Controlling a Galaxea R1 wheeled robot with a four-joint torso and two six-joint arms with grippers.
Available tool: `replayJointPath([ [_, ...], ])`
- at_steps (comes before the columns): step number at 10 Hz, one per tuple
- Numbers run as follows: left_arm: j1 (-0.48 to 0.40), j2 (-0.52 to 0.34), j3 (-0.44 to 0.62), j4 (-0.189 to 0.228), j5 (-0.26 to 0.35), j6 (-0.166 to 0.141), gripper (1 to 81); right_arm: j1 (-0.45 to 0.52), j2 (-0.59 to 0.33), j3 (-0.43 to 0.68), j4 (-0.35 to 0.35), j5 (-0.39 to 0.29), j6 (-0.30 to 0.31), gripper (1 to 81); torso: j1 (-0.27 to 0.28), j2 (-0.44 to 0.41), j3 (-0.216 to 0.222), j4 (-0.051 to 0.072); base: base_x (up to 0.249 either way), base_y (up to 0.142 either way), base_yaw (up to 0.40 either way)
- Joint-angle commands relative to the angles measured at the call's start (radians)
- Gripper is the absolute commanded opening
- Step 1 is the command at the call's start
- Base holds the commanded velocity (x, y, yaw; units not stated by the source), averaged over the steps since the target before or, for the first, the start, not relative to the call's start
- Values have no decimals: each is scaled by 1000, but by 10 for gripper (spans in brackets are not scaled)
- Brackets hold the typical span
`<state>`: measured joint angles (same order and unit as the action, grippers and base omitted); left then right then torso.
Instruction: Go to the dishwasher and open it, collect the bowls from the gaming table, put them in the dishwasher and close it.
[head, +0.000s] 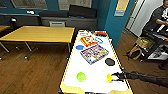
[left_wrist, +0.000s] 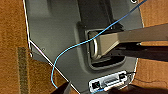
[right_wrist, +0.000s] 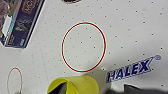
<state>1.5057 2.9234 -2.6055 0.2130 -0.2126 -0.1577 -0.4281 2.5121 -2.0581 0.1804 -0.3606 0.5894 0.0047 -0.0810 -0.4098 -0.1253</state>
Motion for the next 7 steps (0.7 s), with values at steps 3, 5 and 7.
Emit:
replayJointPath([
  [3,1,4,5,-1,56,0,811,102,-25,9,17,-11,-6,811,0,0,0,0,0,0,0],
  [5,1,-2,5,-3,56,0,811,87,-30,33,16,-6,-11,811,0,0,0,0,0,0,0],
  [7,3,-9,5,-3,65,0,811,64,-34,29,16,25,-13,811,0,0,0,0,0,0,0],
])
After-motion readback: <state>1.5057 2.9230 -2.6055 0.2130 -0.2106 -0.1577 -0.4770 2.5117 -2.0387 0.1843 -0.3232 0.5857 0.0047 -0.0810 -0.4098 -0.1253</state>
